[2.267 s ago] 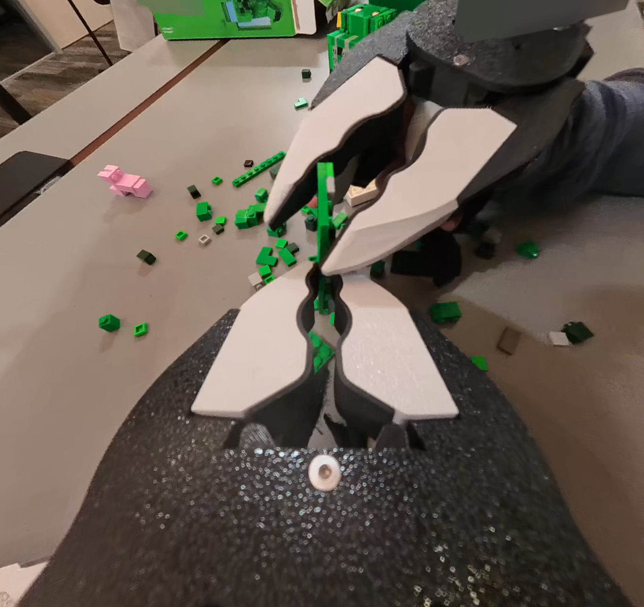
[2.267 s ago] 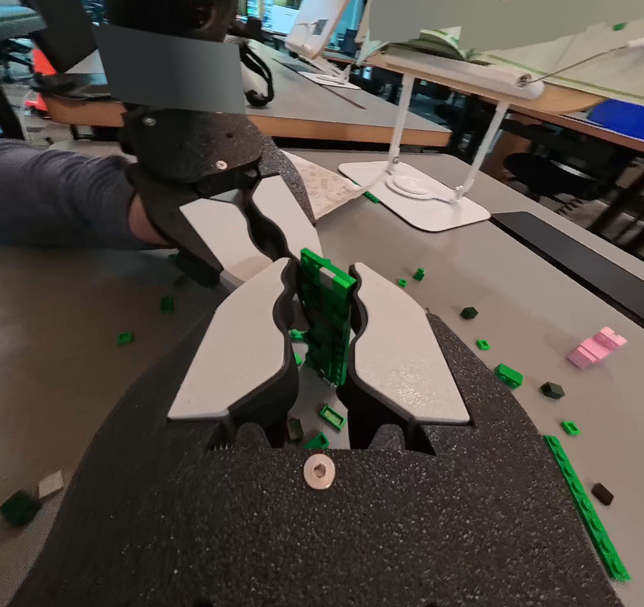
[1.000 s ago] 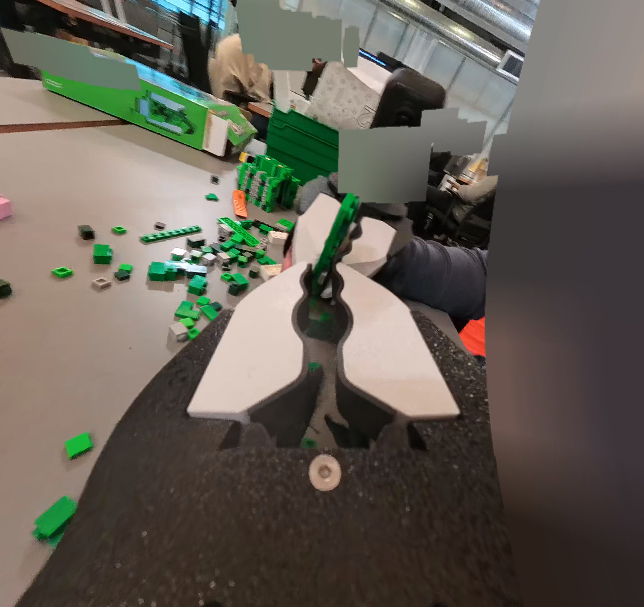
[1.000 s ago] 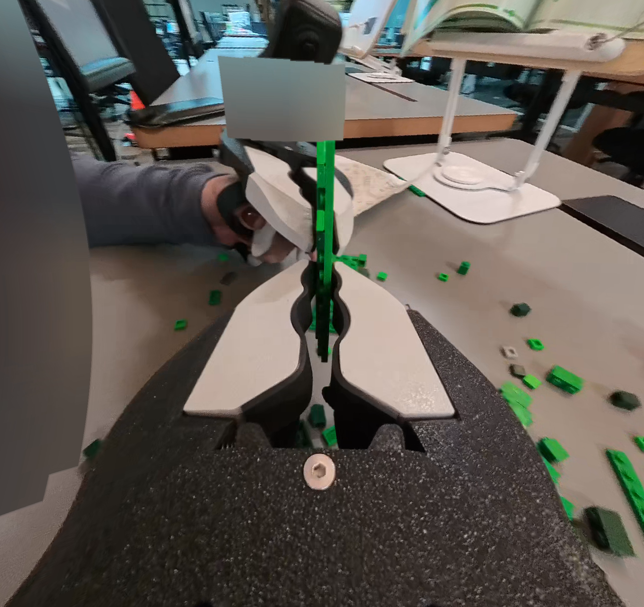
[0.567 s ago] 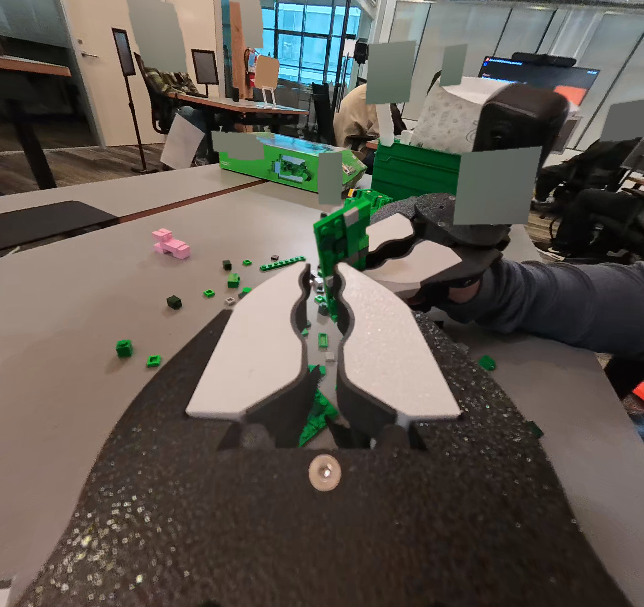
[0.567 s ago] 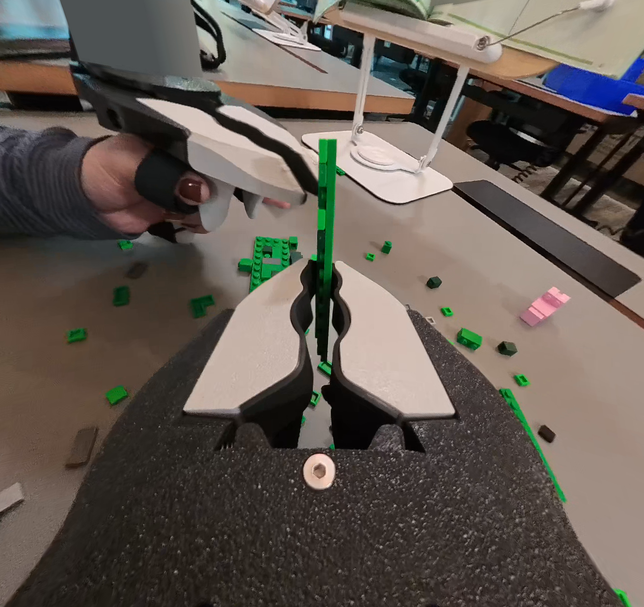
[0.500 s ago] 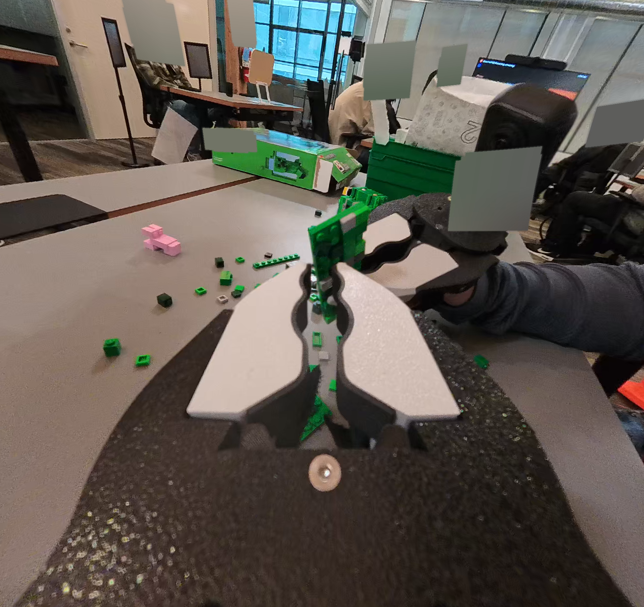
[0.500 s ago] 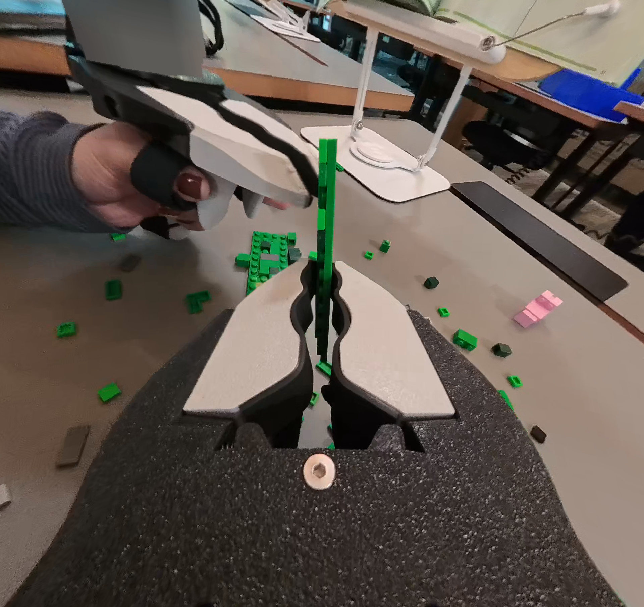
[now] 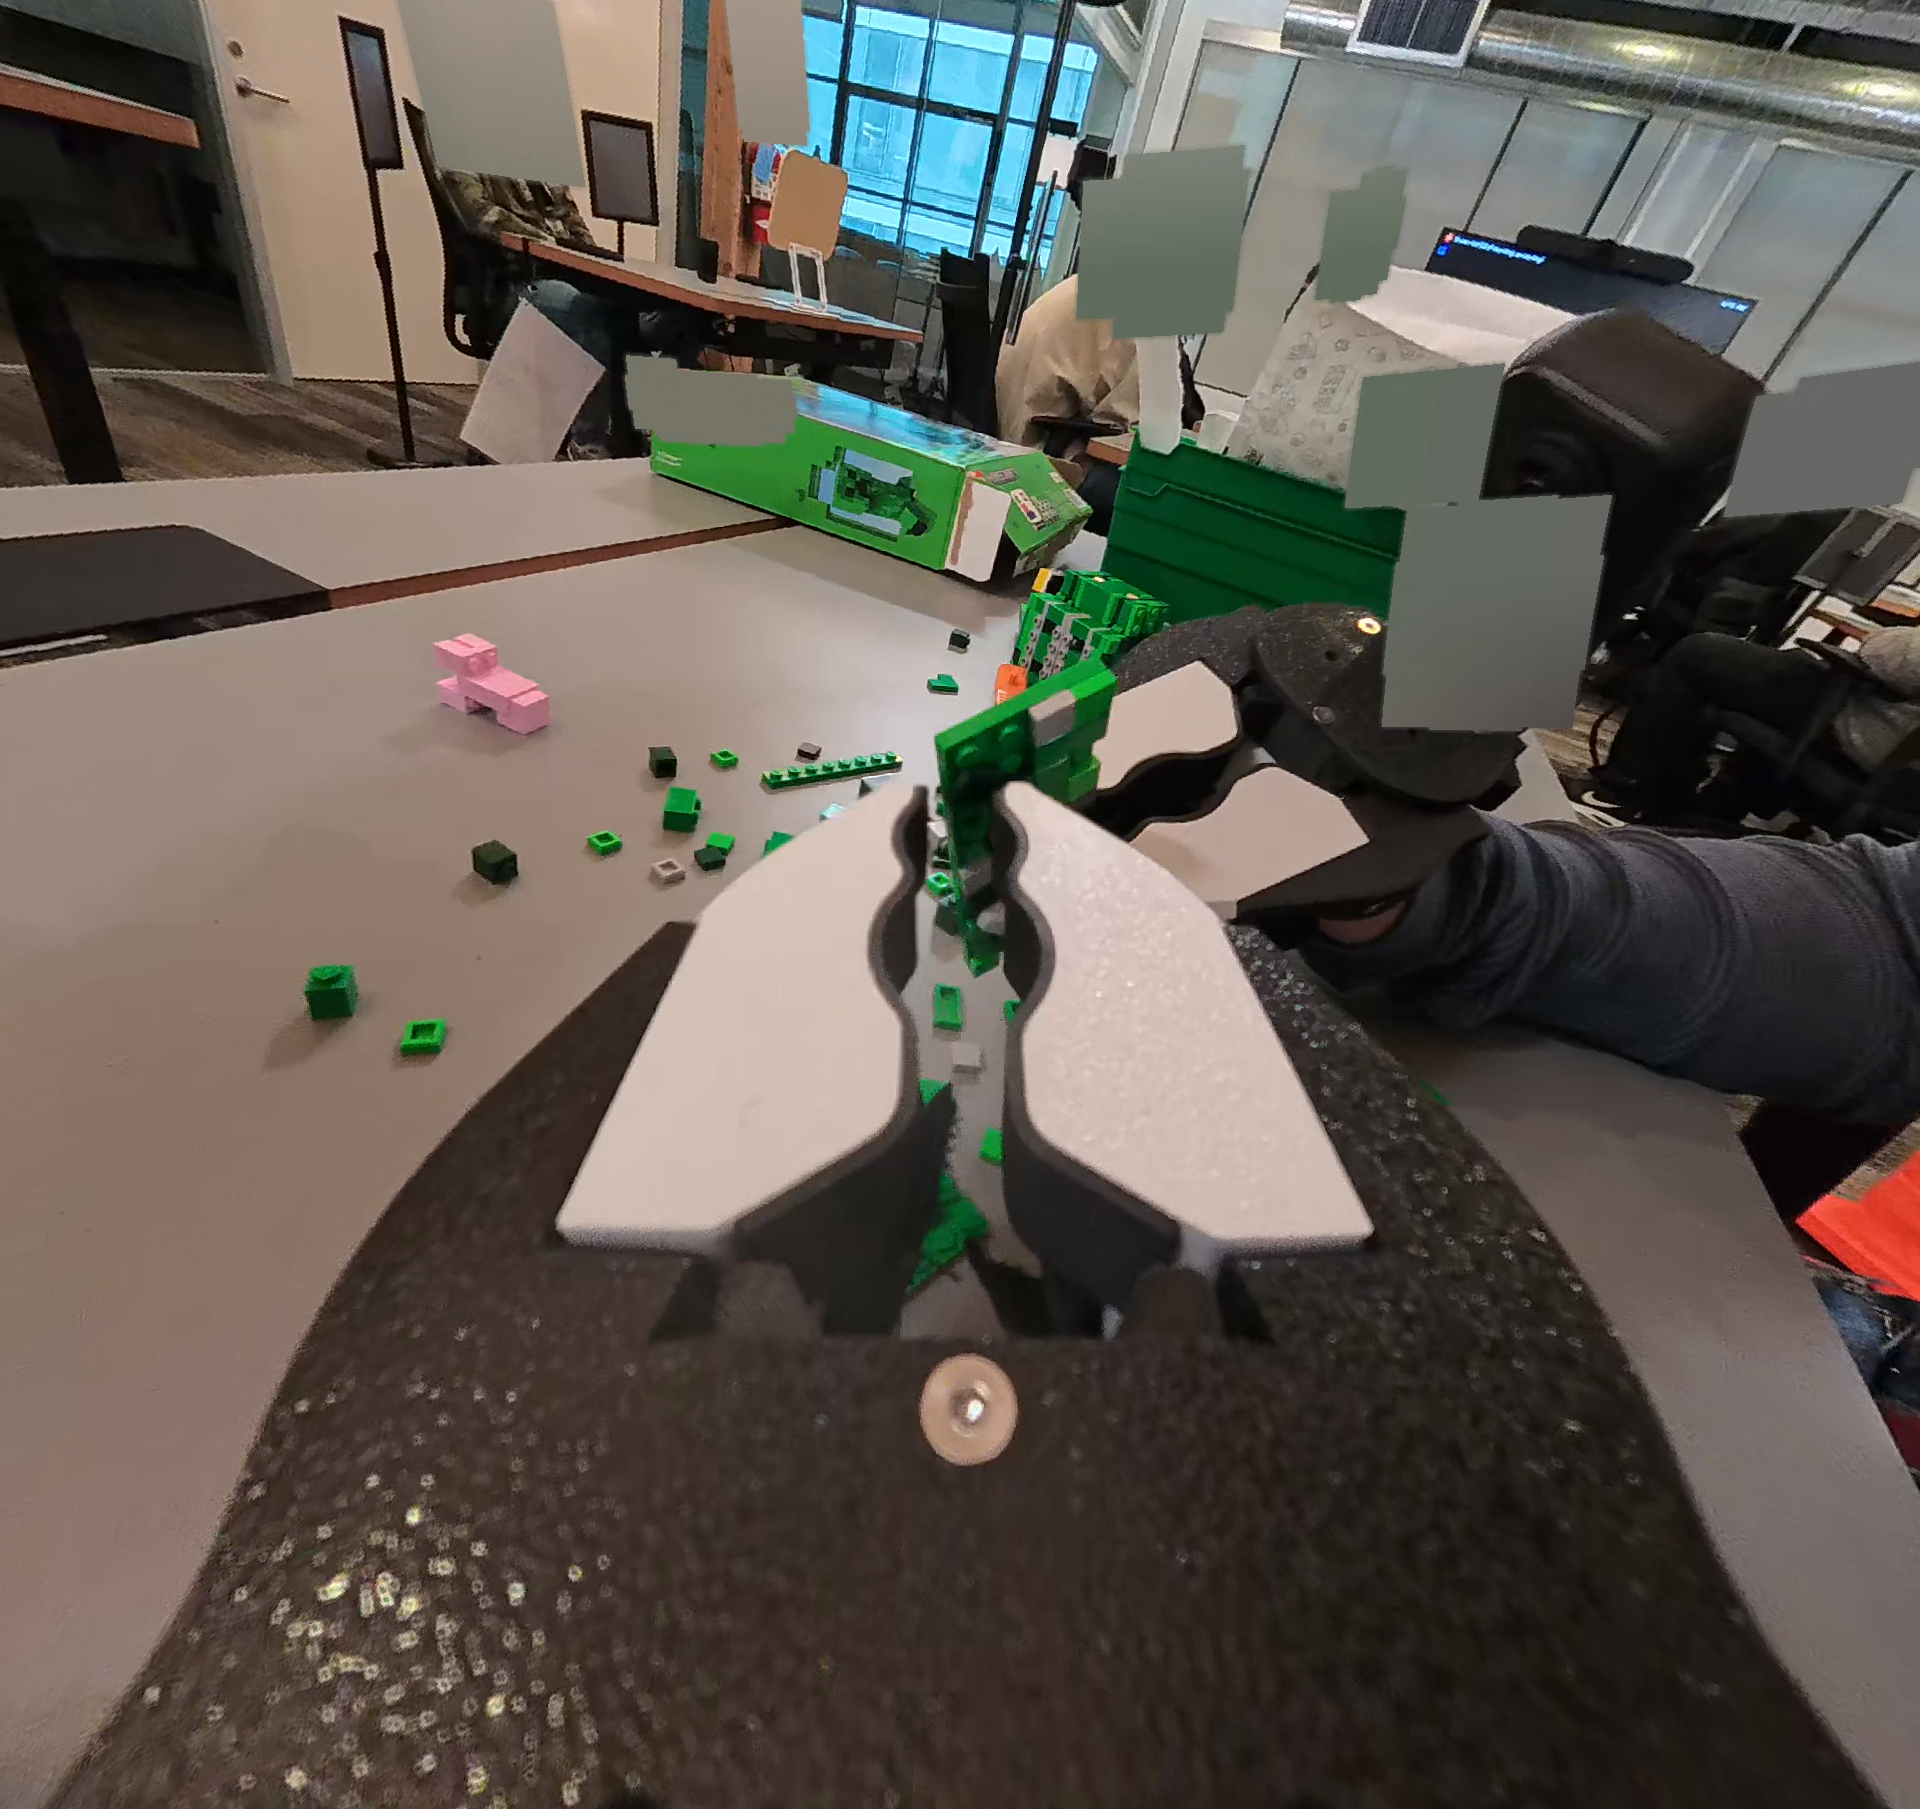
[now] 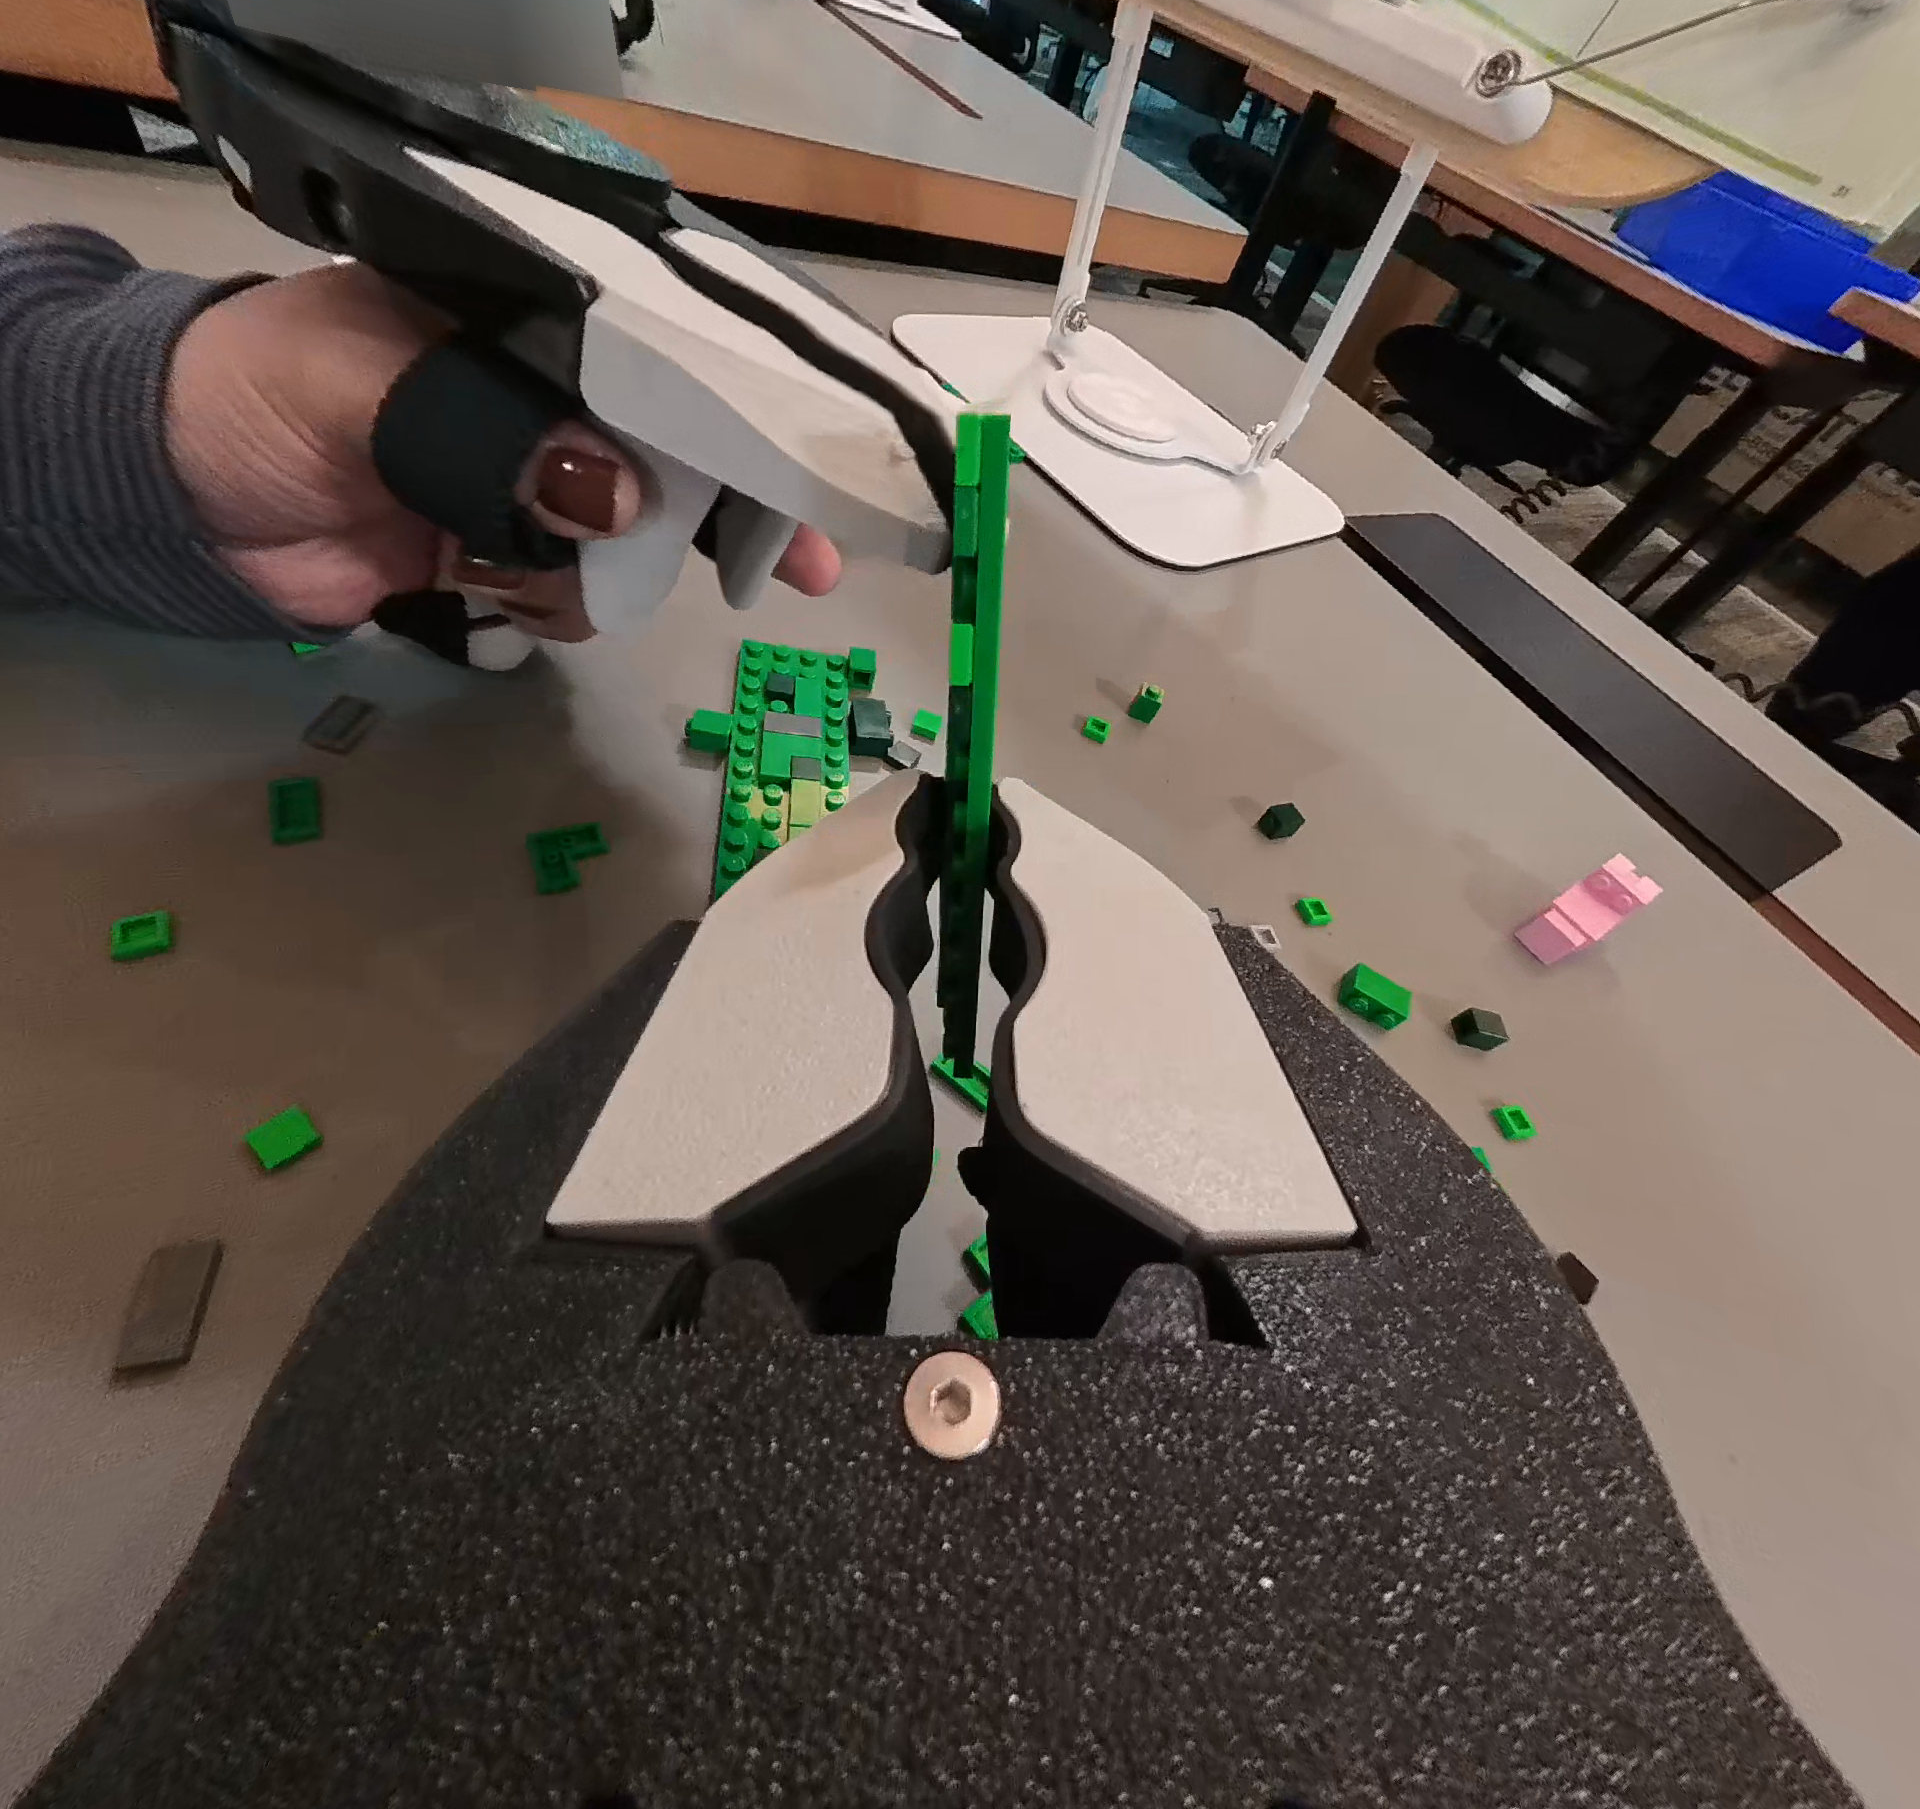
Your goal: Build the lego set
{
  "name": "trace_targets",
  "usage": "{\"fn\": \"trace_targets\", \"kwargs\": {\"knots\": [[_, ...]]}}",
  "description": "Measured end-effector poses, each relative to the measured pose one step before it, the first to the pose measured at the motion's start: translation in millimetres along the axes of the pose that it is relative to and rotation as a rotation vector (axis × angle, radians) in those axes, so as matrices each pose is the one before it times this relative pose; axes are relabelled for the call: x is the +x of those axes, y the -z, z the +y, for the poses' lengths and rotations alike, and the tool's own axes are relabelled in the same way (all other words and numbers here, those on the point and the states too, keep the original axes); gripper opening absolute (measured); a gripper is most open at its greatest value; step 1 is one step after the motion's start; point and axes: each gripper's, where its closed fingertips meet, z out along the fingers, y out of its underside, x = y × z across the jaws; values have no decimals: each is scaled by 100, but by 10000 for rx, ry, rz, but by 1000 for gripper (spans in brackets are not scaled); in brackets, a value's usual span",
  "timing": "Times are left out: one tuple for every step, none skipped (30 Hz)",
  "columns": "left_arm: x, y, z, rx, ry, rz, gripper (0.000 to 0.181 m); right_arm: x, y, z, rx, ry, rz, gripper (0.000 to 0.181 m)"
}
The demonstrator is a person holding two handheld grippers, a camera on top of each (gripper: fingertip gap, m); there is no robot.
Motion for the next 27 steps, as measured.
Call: {"fn": "trace_targets", "kwargs": {"knots": [[109,-2,-12,20,54,72,8,-5,-20,6,-28,44,19,7],[19,2,-11,26,64,2,8,13,17,0,-19,82,31,7],[50,4,8,17,39,48,7,7,24,15,-39,93,40,7],[29,43,34,-12,37,39,7,16,-16,17,-70,133,90,6],[9,52,9,-11,26,11,6,36,-24,0,-62,145,127,7],[35,28,0,-11,-11,-16,6,88,-29,13,-96,121,164,7],[14,23,29,-91,-109,-65,5,129,-40,81,-138,102,184,6],[-2,-9,59,-141,-281,-127,4,126,-62,113,-150,74,182,7],[114,-31,18,-105,-317,-78,4,86,-64,136,-138,50,151,6],[205,-32,13,-83,-222,8,0,66,-82,194,-145,24,107,7],[1,-48,97,-95,-121,-87,0,13,-73,134,-95,-20,69,7],[-90,-20,113,-85,-48,-88,0,-45,-73,86,-65,-18,11,7],[-145,0,109,-76,65,-62,0,19,-57,108,-75,-34,38,6],[-57,-16,90,-43,86,29,0,41,-25,49,-44,-43,28,7],[-24,10,12,7,11,31,0,52,-14,19,-31,-52,39,7],[-23,-3,16,-17,-57,-12,0,10,-22,17,-42,-37,15,7],[36,-2,-7,-11,-136,-5,0,4,-6,25,-30,-31,24,7],[63,5,-11,-20,-162,1,0,23,11,-14,-9,-56,15,7],[111,15,-38,-7,-173,34,0,-16,22,-23,1,-102,-28,7],[82,27,-25,-26,-114,41,0,-25,25,-39,18,-126,-48,7],[102,31,-29,-23,-49,105,0,-15,39,-37,33,-139,-35,7],[101,58,-82,32,7,140,0,208,15,85,-56,-166,87,6],[612,84,-360,240,4,438,0,345,-28,320,-137,-116,57,7],[251,21,-228,101,40,102,0,280,30,206,4,-231,-49,6],[-372,-19,246,-243,-153,-336,0,161,87,49,87,-302,-130,6],[-409,-3,306,-227,-263,-308,0,149,66,68,16,-248,-100,6],[-391,-10,318,-176,-1,-213,0,35,83,-42,57,-112,-98,6]]}}
